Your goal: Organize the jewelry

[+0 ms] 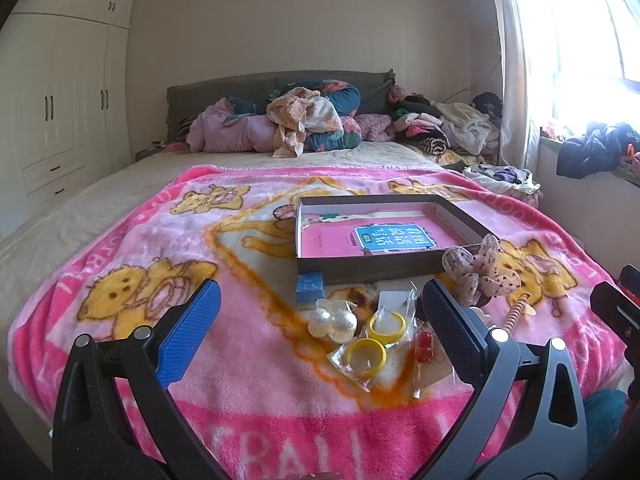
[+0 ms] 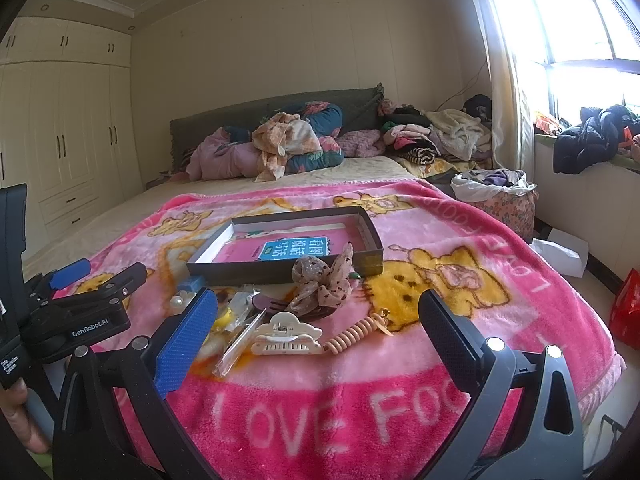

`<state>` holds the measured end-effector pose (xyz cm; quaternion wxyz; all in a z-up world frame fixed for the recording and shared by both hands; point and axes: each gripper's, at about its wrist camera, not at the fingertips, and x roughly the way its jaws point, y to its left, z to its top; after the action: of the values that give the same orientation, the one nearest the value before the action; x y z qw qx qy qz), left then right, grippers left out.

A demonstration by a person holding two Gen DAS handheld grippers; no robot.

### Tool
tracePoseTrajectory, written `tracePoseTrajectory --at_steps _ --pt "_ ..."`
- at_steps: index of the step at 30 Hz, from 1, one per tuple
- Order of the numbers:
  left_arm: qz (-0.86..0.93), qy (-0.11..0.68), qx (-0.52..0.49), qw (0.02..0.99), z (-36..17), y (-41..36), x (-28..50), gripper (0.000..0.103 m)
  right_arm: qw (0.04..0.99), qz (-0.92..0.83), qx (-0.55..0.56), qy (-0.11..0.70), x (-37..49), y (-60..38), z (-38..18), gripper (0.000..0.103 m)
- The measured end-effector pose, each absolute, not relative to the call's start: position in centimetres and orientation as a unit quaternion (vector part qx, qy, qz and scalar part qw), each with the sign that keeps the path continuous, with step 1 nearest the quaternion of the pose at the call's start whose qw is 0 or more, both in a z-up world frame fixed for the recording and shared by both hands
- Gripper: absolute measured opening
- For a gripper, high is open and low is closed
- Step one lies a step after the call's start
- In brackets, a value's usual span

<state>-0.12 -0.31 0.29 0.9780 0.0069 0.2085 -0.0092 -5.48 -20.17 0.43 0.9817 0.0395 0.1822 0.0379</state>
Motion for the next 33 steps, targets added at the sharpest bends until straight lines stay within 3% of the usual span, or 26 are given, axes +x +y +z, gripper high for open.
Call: tracePoseTrajectory --at_steps 33 --pt "-0.011 0.211 0.011 0.977 0.35 -0.74 -0.21 0.092 0.981 0.039 0.04 0.183 -5.55 -20.11 0.32 0.098"
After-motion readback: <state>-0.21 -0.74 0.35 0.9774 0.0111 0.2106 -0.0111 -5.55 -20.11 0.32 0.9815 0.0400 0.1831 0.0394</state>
